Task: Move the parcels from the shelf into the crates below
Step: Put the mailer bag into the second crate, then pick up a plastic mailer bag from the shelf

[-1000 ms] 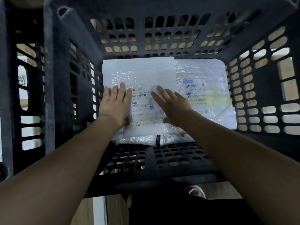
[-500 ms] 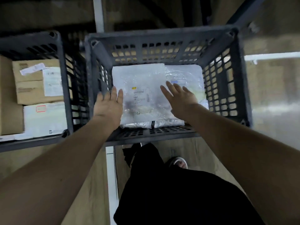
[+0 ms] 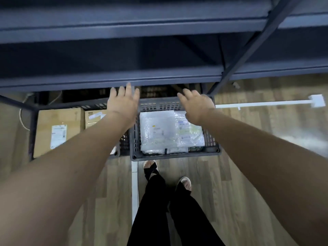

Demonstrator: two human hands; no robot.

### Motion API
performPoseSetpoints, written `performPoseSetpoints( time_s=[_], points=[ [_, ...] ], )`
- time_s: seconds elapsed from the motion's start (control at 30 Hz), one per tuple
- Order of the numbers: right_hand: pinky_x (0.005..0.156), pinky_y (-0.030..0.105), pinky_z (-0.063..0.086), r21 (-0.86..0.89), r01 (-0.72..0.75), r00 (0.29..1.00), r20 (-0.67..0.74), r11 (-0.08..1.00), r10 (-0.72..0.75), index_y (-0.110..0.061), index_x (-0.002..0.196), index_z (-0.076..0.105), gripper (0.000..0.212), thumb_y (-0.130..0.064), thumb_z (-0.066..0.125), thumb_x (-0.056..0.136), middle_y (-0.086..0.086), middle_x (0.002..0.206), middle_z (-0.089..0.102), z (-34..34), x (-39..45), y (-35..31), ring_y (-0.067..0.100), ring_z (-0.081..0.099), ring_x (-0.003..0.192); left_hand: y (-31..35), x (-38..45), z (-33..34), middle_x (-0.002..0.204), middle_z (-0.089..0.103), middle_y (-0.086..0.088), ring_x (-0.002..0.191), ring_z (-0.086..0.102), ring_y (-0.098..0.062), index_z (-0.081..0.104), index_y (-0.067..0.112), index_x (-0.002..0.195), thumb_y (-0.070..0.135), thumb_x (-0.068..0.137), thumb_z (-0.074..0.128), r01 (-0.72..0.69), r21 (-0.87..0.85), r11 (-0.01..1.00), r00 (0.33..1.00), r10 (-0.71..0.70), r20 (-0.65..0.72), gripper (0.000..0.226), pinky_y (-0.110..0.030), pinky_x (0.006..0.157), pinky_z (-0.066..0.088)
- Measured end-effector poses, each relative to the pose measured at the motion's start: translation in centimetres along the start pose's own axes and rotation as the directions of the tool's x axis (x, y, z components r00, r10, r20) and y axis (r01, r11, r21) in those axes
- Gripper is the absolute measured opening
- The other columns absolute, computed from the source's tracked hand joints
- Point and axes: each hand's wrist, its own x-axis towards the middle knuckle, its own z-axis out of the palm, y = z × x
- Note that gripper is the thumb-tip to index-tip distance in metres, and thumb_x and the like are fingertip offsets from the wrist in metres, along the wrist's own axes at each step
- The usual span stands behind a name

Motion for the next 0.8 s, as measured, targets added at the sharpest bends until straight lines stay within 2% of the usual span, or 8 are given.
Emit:
performPoseSetpoints(
  time_s=[0.2,0.43,0.5,0.53,0.6,0.63,0.8],
  points=[
    [0.090,0.040,0.040,0.044,-0.022,0.988,-0.153,0.999,0.029,-0.010,0.141,0.031,0.051,-0.019,0.047,0.094,0.012,0.139,0.034,-12.3,-4.5,3.0,0.031,0.037,0.123,-6.0,-4.2,-10.4,0.156,-0.002,-0.019,0.141,0.013,-0.033,0.002,0.007,0.150,0.035,0.093,0.049,0.101,-0.095,0.990,0.980,-0.115,-0.163,0.079,-0.045,0.114,0.015],
    [0.091,0.042,0.042,0.089,-0.047,0.972,-0.224,0.995,0.066,-0.010,0.137,0.036,0.045,-0.023,0.046,0.095,0.011,0.140,0.034,-19.6,-8.7,4.4,0.032,0.037,0.124,-10.3,-9.3,-15.9,0.156,-0.001,-0.019,0.142,0.013,-0.032,0.003,0.012,0.150,0.039,0.094,0.046,0.127,-0.144,0.981,0.949,-0.163,-0.270,0.076,-0.044,0.113,0.018],
    [0.088,0.039,0.042,0.076,-0.055,0.965,-0.251,0.996,0.072,-0.010,0.134,0.038,0.043,-0.026,0.046,0.095,0.010,0.140,0.035,-21.1,-9.3,4.3,0.031,0.041,0.121,-11.9,-9.7,-17.3,0.155,0.009,-0.016,0.140,0.019,-0.030,0.006,0.013,0.149,0.040,0.095,0.046,0.117,-0.161,0.980,0.938,-0.162,-0.307,0.072,-0.043,0.111,0.021],
    [0.086,0.037,0.042,0.076,-0.057,0.955,-0.287,0.996,0.076,-0.011,0.133,0.040,0.041,-0.026,0.044,0.096,0.009,0.139,0.037,-21.9,-9.6,4.2,0.031,0.044,0.117,-12.8,-9.7,-18.2,0.152,0.021,-0.013,0.136,0.027,-0.028,0.011,0.014,0.148,0.038,0.095,0.046,0.102,-0.170,0.980,0.925,-0.156,-0.345,0.068,-0.041,0.108,0.025],
    [0.079,0.034,0.041,0.087,-0.047,0.915,-0.395,0.995,0.078,-0.013,0.132,0.044,0.037,-0.024,0.042,0.097,0.006,0.134,0.043,-23.8,-9.9,4.3,0.030,0.051,0.107,-14.9,-9.5,-20.4,0.136,0.046,-0.006,0.121,0.044,-0.025,0.021,0.015,0.144,0.033,0.095,0.043,0.068,-0.172,0.983,0.886,-0.139,-0.443,0.057,-0.036,0.096,0.034],
    [0.076,0.033,0.041,0.088,-0.043,0.887,-0.455,0.995,0.078,-0.014,0.131,0.046,0.036,-0.022,0.041,0.096,0.005,0.131,0.046,-24.8,-9.9,4.5,0.028,0.053,0.103,-16.1,-9.4,-21.8,0.128,0.051,-0.004,0.115,0.048,-0.025,0.026,0.015,0.142,0.033,0.096,0.042,0.057,-0.165,0.985,0.866,-0.131,-0.483,0.052,-0.035,0.092,0.036],
    [0.074,0.032,0.041,0.093,-0.067,0.779,-0.617,0.993,0.110,-0.015,0.122,0.054,0.031,-0.021,0.042,0.095,0.003,0.120,0.054,-30.7,-9.3,5.7,0.026,0.055,0.098,-20.2,-8.6,-27.8,0.118,0.057,-0.005,0.108,0.053,-0.026,0.045,0.014,0.126,0.030,0.095,0.042,-0.008,-0.212,0.977,0.799,-0.122,-0.589,0.035,-0.036,0.086,0.040]
  ],
)
